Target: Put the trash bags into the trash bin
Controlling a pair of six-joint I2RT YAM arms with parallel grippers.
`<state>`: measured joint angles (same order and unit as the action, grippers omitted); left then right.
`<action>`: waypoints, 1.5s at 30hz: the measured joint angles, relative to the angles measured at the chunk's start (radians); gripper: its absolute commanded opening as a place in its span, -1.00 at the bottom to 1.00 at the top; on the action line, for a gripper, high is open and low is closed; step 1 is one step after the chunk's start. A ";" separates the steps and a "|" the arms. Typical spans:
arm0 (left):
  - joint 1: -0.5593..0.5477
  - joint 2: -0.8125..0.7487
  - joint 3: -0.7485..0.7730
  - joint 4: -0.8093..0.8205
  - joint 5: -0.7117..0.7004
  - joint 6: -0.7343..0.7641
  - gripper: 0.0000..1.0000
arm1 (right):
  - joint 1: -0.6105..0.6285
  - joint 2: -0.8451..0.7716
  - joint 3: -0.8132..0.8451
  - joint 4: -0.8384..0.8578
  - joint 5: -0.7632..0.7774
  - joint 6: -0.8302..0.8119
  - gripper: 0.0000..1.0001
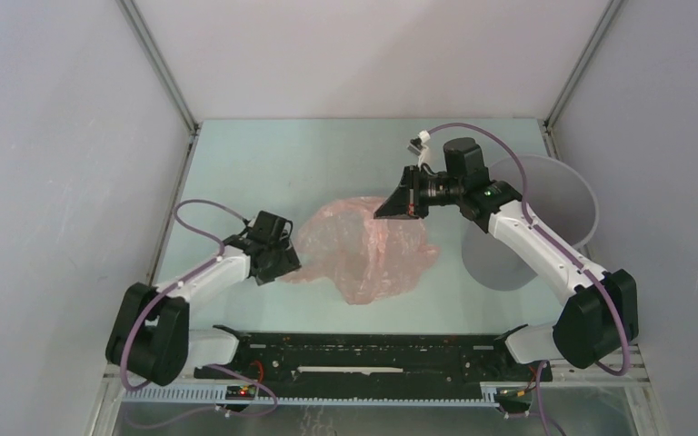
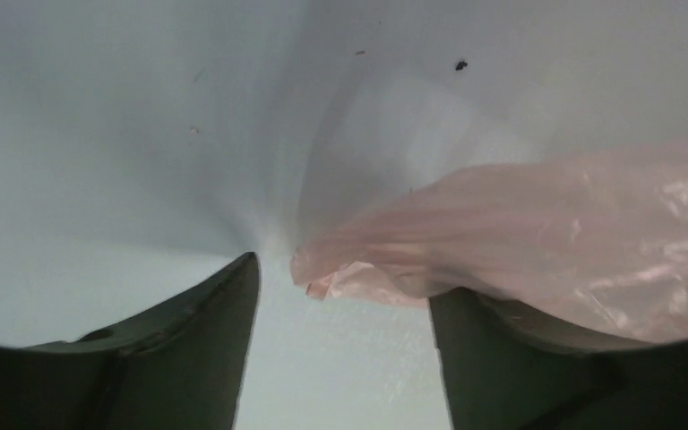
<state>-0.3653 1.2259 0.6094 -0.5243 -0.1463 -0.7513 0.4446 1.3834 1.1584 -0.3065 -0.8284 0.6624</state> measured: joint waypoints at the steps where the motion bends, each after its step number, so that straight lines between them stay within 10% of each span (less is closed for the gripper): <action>1: 0.000 0.024 0.000 0.017 0.000 0.003 0.09 | -0.001 0.000 0.000 -0.002 -0.005 -0.003 -1.00; 8: 0.001 0.104 0.019 0.075 -0.014 0.047 -0.73 | -0.010 0.000 0.000 -0.024 -0.011 -0.015 -0.63; 14: 0.001 0.058 0.019 0.077 -0.004 0.063 -0.85 | -0.018 -0.002 0.000 -0.036 -0.009 -0.026 -0.43; 18: 0.001 0.000 0.013 0.091 0.006 0.063 -0.92 | -0.019 -0.002 0.000 -0.013 -0.013 -0.013 -0.98; 34: 0.015 -0.132 0.014 -0.074 0.091 -0.034 -1.00 | -0.018 0.028 0.032 -0.137 0.248 -0.045 -1.00; 38: 0.064 0.003 0.268 -0.185 0.165 -0.061 -1.00 | -0.017 0.219 0.364 -0.336 0.348 -0.053 -1.00; 42: 0.059 0.143 0.816 -0.316 0.137 -0.037 -1.00 | 0.023 0.410 0.925 -0.494 0.494 -0.124 -1.00; 45: -0.060 0.168 1.258 -0.301 0.003 0.050 -0.99 | 0.152 0.306 1.054 -0.434 0.645 -0.272 -1.00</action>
<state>-0.4248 1.3941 1.8675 -0.8249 -0.1429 -0.7017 0.5968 1.6897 2.2127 -0.7403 -0.1837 0.3901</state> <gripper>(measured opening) 0.005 0.007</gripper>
